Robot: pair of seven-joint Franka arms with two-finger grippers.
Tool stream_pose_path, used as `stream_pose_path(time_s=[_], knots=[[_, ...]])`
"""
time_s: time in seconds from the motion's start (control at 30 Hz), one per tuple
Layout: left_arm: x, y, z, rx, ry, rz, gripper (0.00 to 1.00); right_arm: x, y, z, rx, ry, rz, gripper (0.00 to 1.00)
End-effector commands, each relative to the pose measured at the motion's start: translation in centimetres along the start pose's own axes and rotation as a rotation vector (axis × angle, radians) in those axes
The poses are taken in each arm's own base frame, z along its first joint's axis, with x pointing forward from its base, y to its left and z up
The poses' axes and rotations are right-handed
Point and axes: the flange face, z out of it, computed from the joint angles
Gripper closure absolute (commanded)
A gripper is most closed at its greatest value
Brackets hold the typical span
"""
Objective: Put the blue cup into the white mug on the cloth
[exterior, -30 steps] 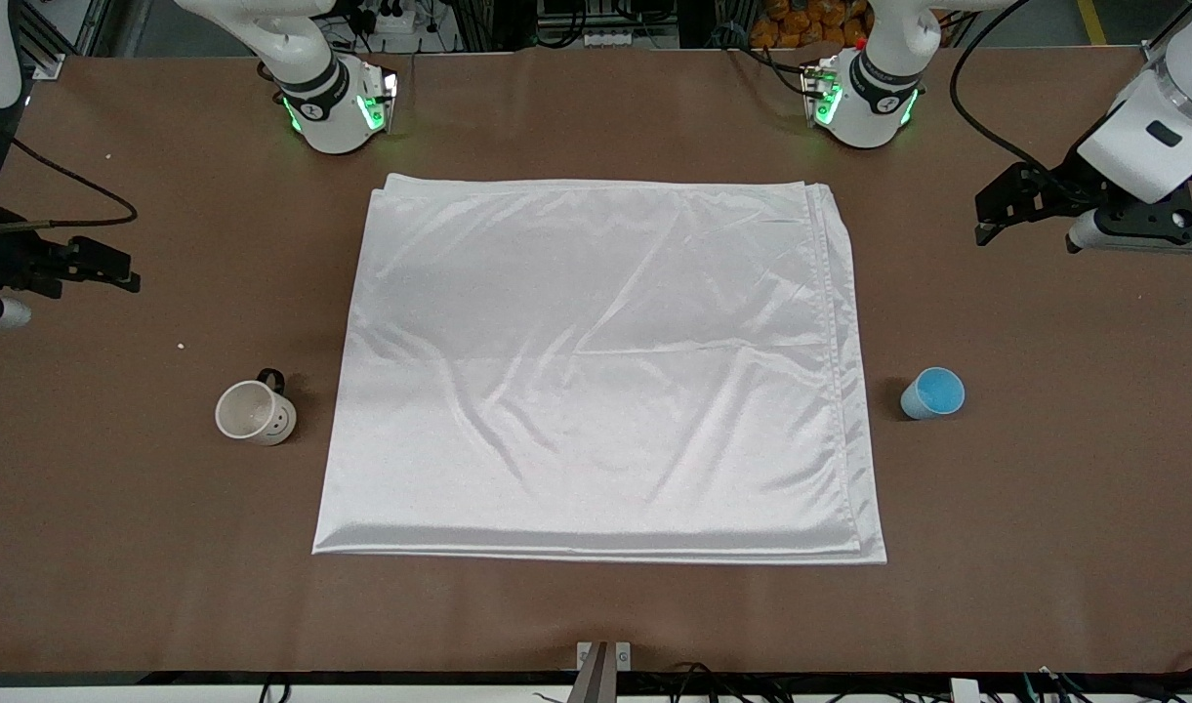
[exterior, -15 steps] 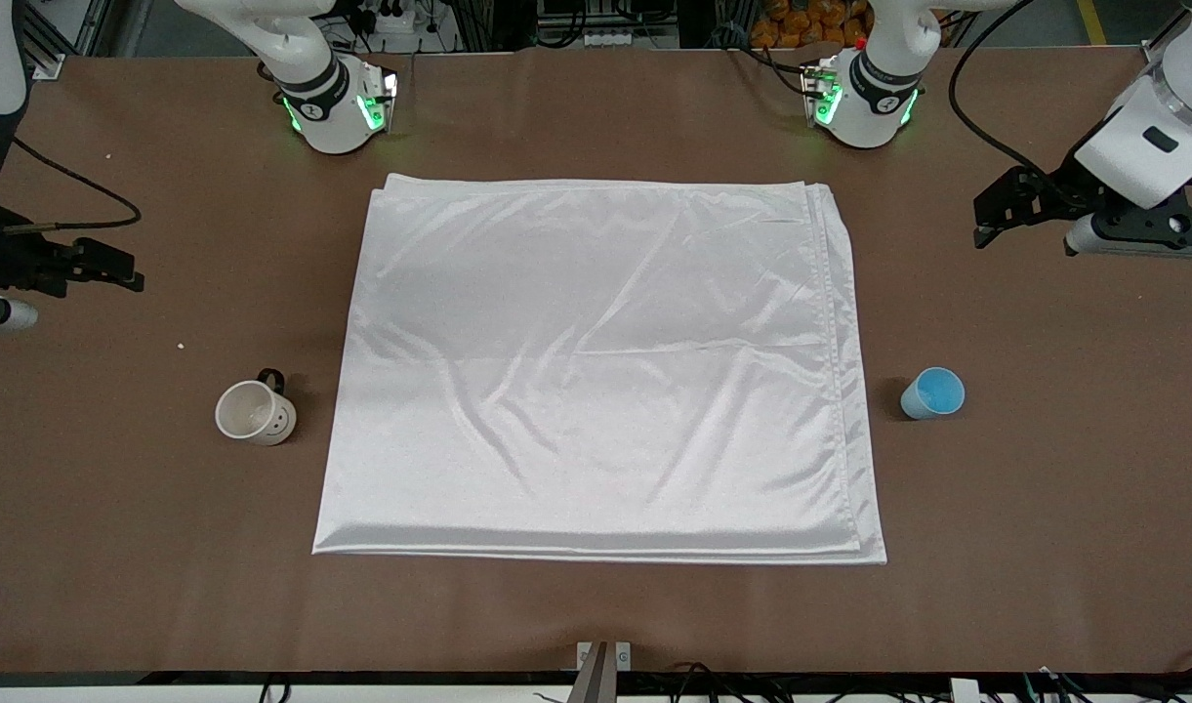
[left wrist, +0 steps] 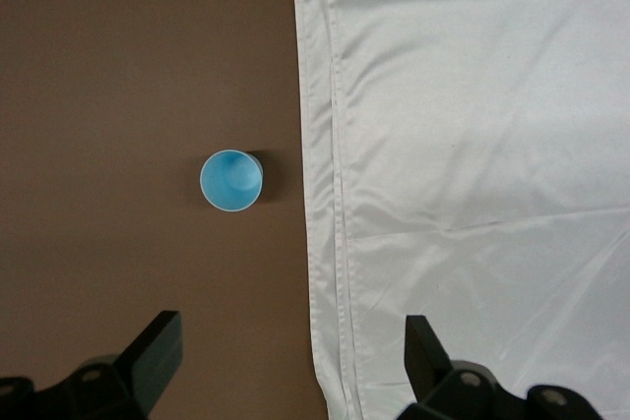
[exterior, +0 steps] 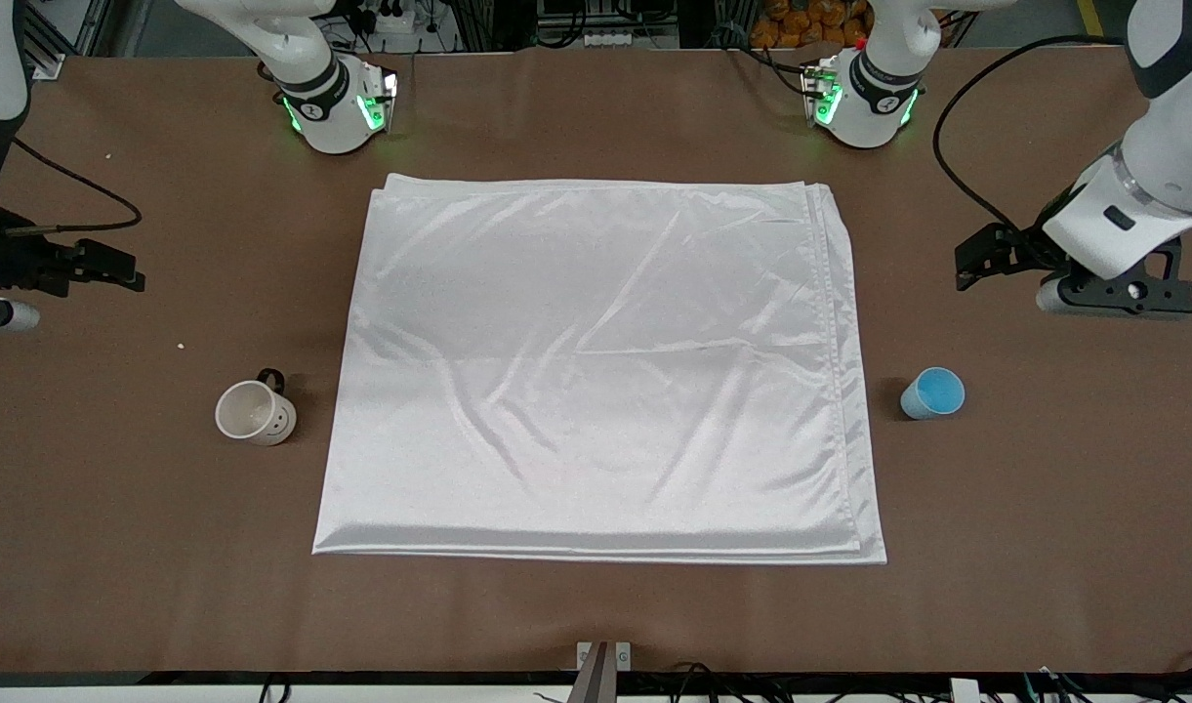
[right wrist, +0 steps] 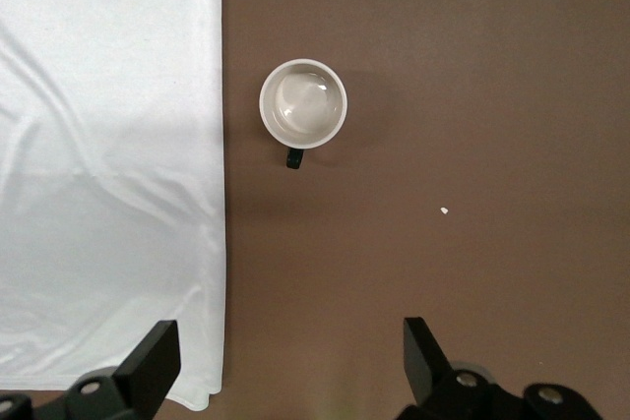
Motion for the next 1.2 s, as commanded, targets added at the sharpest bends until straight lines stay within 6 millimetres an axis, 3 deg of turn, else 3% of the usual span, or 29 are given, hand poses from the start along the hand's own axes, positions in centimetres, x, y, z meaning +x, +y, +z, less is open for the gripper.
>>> stream_pose_path(time_s=[0.0, 0.2, 0.57, 1.17], knots=[[1.4, -1.0, 3.7, 0.018, -0.008, 0.003, 0.00, -0.7, 0.2, 0.0, 0.010, 0.009, 0.018, 0.00], [2.4, -2.4, 7.7, 0.021, 0.006, -0.013, 0.00, -0.7, 0.2, 0.1, 0.011, 0.007, 0.018, 0.00], [2.4, -3.7, 13.9, 0.026, 0.046, -0.029, 0.02, -0.8, 0.2, 1.1, 0.013, -0.003, 0.018, 0.00], [3.3, -4.7, 21.3, 0.030, 0.015, -0.032, 0.06, -0.7, 0.5, 3.0, 0.013, -0.001, 0.023, 0.00]])
